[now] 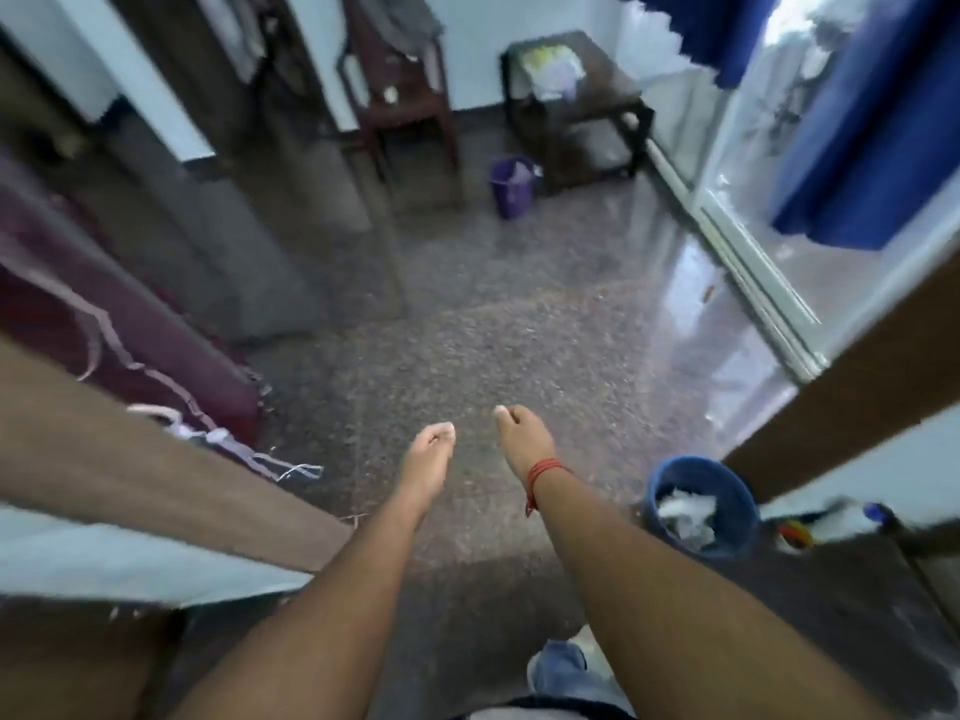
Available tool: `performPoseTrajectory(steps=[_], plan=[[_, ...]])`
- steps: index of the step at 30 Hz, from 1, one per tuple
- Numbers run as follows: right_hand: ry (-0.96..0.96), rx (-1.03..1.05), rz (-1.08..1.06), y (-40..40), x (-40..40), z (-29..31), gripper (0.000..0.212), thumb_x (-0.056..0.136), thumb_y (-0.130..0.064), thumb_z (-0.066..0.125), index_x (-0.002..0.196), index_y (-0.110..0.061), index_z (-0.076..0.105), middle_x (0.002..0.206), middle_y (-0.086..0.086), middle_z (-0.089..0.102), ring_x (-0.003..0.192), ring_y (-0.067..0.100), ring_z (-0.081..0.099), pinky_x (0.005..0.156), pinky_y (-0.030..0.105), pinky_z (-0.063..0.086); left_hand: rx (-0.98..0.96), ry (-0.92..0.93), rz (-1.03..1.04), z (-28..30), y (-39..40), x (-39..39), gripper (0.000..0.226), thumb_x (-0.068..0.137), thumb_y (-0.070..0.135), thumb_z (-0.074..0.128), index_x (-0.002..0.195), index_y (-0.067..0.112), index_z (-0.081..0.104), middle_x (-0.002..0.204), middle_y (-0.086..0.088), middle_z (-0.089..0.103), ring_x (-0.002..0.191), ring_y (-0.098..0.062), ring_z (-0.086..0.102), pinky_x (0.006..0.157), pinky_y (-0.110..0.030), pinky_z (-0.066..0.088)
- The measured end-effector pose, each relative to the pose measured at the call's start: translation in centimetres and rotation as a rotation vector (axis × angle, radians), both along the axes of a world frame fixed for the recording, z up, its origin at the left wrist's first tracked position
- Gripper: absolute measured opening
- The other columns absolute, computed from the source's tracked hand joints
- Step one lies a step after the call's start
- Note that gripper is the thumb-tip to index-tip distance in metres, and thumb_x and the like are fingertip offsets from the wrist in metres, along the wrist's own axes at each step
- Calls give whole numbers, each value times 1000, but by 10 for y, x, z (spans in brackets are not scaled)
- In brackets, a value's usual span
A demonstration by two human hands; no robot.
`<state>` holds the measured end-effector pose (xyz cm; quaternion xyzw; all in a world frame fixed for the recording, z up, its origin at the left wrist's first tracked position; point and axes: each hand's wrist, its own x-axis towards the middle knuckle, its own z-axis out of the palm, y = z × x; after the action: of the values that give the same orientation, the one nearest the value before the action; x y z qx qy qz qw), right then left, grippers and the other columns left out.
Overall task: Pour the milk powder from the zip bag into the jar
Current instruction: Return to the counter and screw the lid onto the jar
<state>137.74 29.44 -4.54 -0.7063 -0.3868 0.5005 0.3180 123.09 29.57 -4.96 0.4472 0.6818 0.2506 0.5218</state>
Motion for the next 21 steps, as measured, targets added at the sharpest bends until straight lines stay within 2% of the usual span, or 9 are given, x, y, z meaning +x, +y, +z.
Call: performPoseTrajectory(steps=[3,5,8,11,12,15,17,21], plan=[[-30,16,152,-22,-100,13,36,104,-39,42,93,-9,59,93,9,61,90,26,57,79,33,40,63,-28,133,12,-48,-103,27,107,27,50,127,13,61,118,-5,65,111,-22,62,100,-35,44],[-36,12,259,-49,-176,17,41,104,-40,42,99,-5,63,101,13,67,97,30,62,86,37,45,84,-21,217,18,-92,-177,20,106,33,49,119,23,61,120,-4,67,115,-25,63,104,-40,44],[-55,23,511,-101,-296,23,41,104,-37,42,92,-5,65,96,16,68,95,32,63,85,37,47,95,-13,389,27,-171,-287,17,106,35,48,113,28,62,123,-7,67,118,-26,62,109,-46,46],[-17,23,718,-156,-405,35,34,103,-32,44,82,-11,60,79,11,58,78,31,60,65,29,47,128,-21,582,37,-252,-381,17,106,31,47,98,23,60,110,-8,65,110,-28,62,99,-46,47],[-26,36,775,-171,-438,39,33,102,-31,44,81,-10,58,80,12,58,79,33,61,65,30,43,143,-32,653,41,-277,-407,18,106,32,47,97,24,60,107,-4,65,107,-25,61,95,-43,46],[-26,53,946,-215,-527,50,37,102,-34,44,94,-2,62,94,14,62,94,37,65,78,37,44,181,-84,877,53,-350,-475,21,107,43,44,109,30,60,109,9,65,106,-12,61,99,-39,46],[0,55,1043,-247,-581,55,36,102,-37,44,94,-7,62,95,10,64,95,33,68,82,38,48,199,-114,1011,61,-389,-513,23,107,44,43,104,31,61,108,8,64,106,-13,60,98,-37,47],[9,52,1242,-309,-674,51,46,102,-44,42,104,-4,64,101,8,69,98,29,69,86,40,51,217,-137,1200,67,-449,-578,23,107,46,42,102,32,59,116,7,65,114,-16,62,106,-44,48]])
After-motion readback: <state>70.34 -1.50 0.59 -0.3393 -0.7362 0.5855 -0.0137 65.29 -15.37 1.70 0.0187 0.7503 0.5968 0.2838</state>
